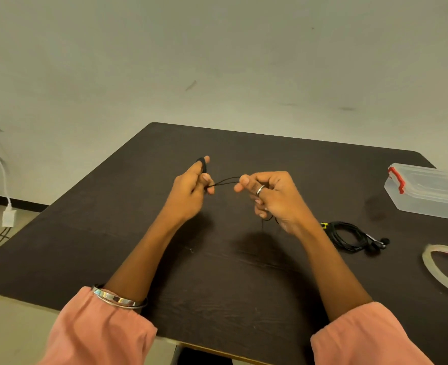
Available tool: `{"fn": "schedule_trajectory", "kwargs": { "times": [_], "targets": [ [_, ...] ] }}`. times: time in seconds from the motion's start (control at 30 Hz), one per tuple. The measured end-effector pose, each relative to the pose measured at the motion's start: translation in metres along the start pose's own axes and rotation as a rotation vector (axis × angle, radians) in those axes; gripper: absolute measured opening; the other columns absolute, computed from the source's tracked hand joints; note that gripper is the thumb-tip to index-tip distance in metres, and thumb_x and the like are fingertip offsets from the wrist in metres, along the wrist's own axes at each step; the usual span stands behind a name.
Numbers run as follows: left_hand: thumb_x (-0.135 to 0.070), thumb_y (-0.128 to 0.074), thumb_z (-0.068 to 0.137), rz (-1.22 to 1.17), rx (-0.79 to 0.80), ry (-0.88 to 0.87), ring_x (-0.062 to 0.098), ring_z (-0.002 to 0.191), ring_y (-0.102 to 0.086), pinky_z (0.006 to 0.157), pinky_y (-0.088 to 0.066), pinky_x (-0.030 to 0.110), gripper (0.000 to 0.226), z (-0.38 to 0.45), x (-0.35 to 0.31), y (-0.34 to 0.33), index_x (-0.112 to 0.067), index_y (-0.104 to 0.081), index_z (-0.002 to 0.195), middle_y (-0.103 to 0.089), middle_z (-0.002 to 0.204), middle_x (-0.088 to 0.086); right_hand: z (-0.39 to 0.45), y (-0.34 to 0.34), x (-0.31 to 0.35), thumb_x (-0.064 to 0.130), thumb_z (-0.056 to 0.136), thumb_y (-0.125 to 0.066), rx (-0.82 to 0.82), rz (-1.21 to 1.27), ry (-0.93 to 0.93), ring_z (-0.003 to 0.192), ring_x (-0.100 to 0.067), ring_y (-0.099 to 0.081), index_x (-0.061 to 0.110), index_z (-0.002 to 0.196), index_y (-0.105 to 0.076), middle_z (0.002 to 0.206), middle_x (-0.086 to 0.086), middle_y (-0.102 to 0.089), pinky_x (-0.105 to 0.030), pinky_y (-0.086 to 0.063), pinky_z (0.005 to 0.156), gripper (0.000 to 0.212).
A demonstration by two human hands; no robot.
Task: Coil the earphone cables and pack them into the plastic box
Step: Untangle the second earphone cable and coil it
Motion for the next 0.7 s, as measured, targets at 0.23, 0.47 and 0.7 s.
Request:
{"fn": "schedule_trajectory", "kwargs": {
  "times": [0.23, 0.47, 0.7],
  "targets": [
    [-0.007, -0.03, 0.103, -0.06, 0.4, 0.169, 0.002, 0.05, -0.045, 0.056, -0.041, 0.018, 0.035, -0.01, -0.003, -0.025, -0.01, -0.042, 0.136, -0.058, 0.068, 0.001, -0.001, 0.017, 0.011, 0.027, 0.095, -0.056, -0.128, -0.228, 0.184, 0.039, -0.006, -0.024, 0.009, 0.079, -0.073, 0.044, 0.007, -0.032, -0.022, -0.021, 0.043, 0.029],
    [-0.008, -0.03, 0.104, -0.192, 0.555, 0.176, 0.009, 0.05, -0.043, 0.054, -0.04, 0.021, 0.034, -0.016, -0.011, -0.027, -0.012, -0.049, 0.131, -0.057, 0.063, -0.003, -0.001, 0.028, 0.014, 0.016, 0.091, -0.062, -0.289, -0.188, 0.249, 0.056, -0.001, -0.054, 0.011, 0.085, -0.074, 0.063, 0.014, -0.065, -0.011, -0.038, 0.051, 0.014],
    [-0.018, -0.037, 0.1, -0.493, 0.728, 0.195, 0.012, 0.053, -0.036, 0.053, -0.036, 0.023, 0.038, -0.026, -0.026, -0.028, -0.003, -0.05, 0.133, -0.049, 0.063, 0.002, 0.001, 0.03, 0.01, 0.017, 0.083, -0.072, -0.357, -0.054, 0.254, 0.055, -0.01, -0.053, 0.01, 0.084, -0.073, 0.069, -0.011, -0.067, -0.026, -0.042, 0.051, 0.007]
  ]
}}
Point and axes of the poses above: each hand's wrist, its own z-axis towards the middle knuckle, its own y-axis out of the back of the hand, x = y × z, the point moved 4 cm from there along z, towards the middle knuckle
